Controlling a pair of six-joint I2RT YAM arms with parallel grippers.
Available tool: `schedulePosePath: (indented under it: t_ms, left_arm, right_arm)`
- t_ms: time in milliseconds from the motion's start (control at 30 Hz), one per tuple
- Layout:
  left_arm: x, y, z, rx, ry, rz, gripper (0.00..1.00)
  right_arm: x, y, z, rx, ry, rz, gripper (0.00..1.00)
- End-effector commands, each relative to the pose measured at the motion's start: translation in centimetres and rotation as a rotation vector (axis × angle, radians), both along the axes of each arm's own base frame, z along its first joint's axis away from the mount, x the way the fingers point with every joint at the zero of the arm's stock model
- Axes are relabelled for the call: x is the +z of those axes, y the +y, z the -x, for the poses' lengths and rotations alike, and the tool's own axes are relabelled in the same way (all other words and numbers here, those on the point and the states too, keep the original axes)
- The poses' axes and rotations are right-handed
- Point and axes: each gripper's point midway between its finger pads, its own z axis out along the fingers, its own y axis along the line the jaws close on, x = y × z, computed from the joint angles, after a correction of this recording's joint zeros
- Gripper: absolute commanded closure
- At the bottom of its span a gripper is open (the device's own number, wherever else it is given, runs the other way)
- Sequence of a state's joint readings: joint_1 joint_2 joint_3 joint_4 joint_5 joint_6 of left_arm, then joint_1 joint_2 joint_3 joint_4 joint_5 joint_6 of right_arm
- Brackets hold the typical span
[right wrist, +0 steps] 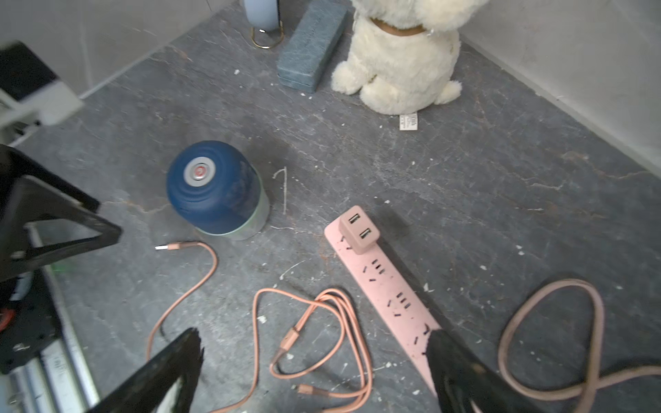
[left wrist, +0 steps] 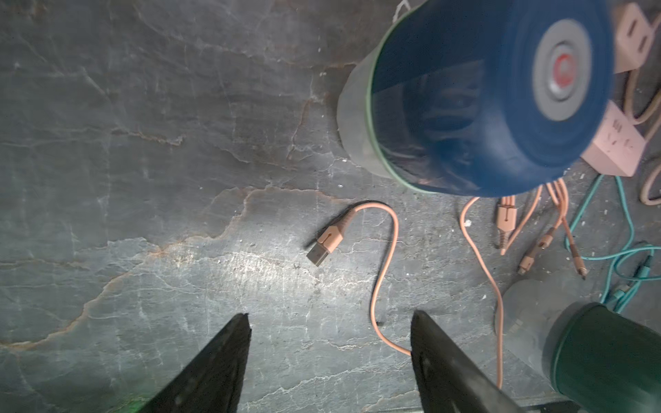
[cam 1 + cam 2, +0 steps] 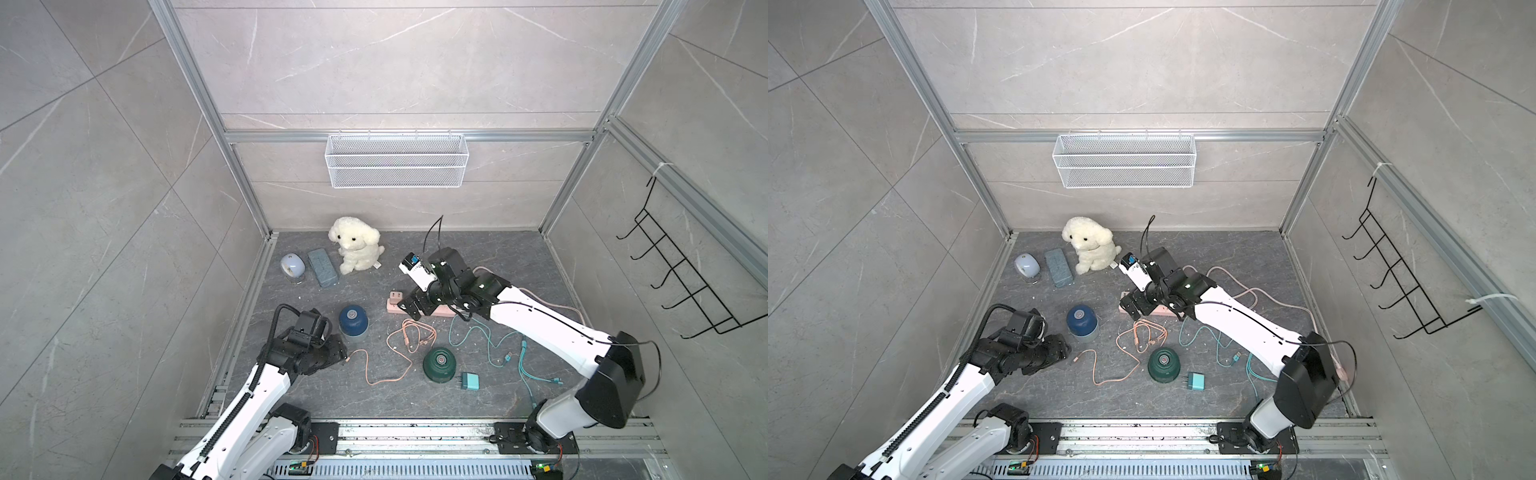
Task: Charge the cordless meat grinders
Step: Pick up the charging cable from the center of the board.
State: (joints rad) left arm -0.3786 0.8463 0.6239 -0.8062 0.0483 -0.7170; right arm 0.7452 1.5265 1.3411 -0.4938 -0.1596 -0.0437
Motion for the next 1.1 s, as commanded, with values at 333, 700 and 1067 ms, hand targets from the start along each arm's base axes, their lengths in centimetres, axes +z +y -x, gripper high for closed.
schedulePosePath:
  t_ms: [333, 700, 1067]
  left_arm:
    - [-3.4, -2.2, -2.1, -0.111, 0.028, -0.079, 0.44]
    - [-6.4, -3.5, -2.6, -0.216, 0.136, -0.134, 0.55]
    - [-6.9, -4.3, -1.5, -0.273, 0.162, -0.12, 0.86]
  right_arm:
    - [-2.1, -1.8, 0.2, -0.212, 0.094, -0.065, 0.0]
    - [-4.4, -1.4, 0.7, -0.231, 0.187, -0.062, 0.0]
    - [-5.4, -1.1, 0.7, -0.239, 0.223, -0.062, 0.01]
